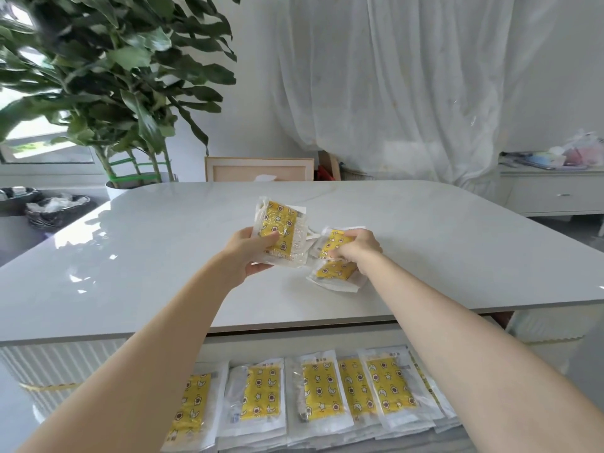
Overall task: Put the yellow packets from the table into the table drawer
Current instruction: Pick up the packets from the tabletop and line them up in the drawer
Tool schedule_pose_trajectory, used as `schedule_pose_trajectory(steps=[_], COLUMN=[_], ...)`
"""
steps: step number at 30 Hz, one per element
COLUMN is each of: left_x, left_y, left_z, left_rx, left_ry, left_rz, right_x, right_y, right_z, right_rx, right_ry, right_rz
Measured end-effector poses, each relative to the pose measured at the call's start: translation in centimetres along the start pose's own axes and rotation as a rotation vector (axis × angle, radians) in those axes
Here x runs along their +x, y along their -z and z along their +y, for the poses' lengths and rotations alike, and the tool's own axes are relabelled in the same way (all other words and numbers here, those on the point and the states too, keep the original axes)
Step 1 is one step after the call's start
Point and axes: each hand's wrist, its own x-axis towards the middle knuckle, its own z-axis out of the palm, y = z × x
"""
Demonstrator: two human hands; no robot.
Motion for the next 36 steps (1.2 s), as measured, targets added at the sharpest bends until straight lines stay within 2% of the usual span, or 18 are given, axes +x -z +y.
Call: schedule_pose_trajectory(steps=[6,14,17,21,24,29,36], left_x=[-1.3,-6.0,-7.7,-10.1,-11.6,-13.0,-14.3], left_y=[0.0,0.5,0.7,1.1,2.0,3.1,2.3], left_z=[0.8,1.3,1.1,0.6,-0.1,-1.9,-4.1], left_rx=[0.033,0.068,0.103,0.199,0.239,0.501,0.719], left_ry=[-0.018,-0.017,-0.002,0.022,0.118,0.238,0.392], left_rz=[0.008,0.072,0.086,0.07,-0.018,-0.202,-0.345], right_x=[-1.6,-7.4,-9.3,-11.8,-13.6,-15.6,-14.8], right_y=[1.1,3.1,4.3,6.0,7.2,8.4,9.2], right_z=[-0.5,-2.2,-3.0,-2.3,-0.9,2.5,6.9], right_rx=[0.248,0.272,0.232,0.074,-0.041,-0.231,-0.545], right_ry=[0.124,0.306,0.373,0.37,0.353,0.282,0.188], right_rz=[0.084,0.149,0.028,-0.137,-0.275,-0.553,-0.692])
